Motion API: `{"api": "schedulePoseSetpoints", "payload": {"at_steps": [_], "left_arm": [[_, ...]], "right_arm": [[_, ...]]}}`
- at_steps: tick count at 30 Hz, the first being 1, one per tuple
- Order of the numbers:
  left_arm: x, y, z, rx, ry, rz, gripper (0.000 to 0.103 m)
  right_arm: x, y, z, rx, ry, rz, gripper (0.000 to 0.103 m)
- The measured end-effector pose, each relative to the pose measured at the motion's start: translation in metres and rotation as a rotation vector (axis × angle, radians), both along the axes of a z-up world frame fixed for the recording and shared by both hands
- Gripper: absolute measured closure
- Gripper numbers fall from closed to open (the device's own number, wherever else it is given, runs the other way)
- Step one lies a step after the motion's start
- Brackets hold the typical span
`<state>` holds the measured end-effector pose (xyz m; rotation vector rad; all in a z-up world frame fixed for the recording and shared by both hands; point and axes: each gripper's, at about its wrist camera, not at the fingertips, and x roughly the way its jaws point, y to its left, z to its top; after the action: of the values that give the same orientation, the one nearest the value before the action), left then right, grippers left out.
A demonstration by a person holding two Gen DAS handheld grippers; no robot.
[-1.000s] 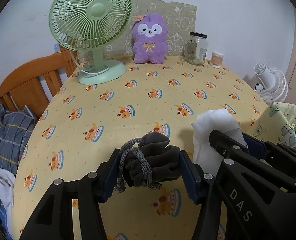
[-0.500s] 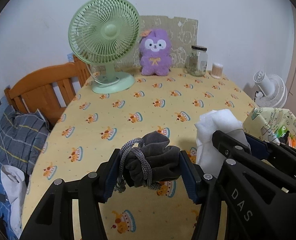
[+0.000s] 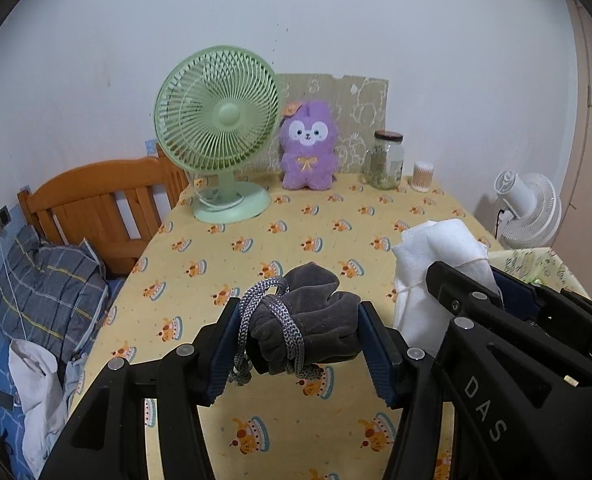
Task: Organize soft objects
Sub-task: 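Carry the gloves with the left tool while the right tool carries the tissue pack to the gift box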
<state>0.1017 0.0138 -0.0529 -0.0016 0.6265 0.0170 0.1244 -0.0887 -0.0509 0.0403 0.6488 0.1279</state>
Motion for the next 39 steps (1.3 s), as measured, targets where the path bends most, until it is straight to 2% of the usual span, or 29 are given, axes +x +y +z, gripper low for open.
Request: {"api": "schedulePoseSetpoints", "payload": {"at_steps": [6, 15, 39], "left_arm": [[-0.009, -0.003, 0.014, -0.005, -0.027, 0.005, 0.044], [-0.015, -0.023, 0.022, -0.001, -0.045, -0.008, 0.044], [-0.013, -0.099, 0.026, 0.010, -0.059, -0.089, 0.044]], "right_arm": [[-0.010, -0.004, 0.018, -0.005, -0.030, 0.004, 0.072], [-0.020, -0.021, 0.028, -0.003, -0.051, -0.005, 0.072], [-0.027, -0.098, 0.032, 0.021, -0.071, -0.082, 0.072]]}}
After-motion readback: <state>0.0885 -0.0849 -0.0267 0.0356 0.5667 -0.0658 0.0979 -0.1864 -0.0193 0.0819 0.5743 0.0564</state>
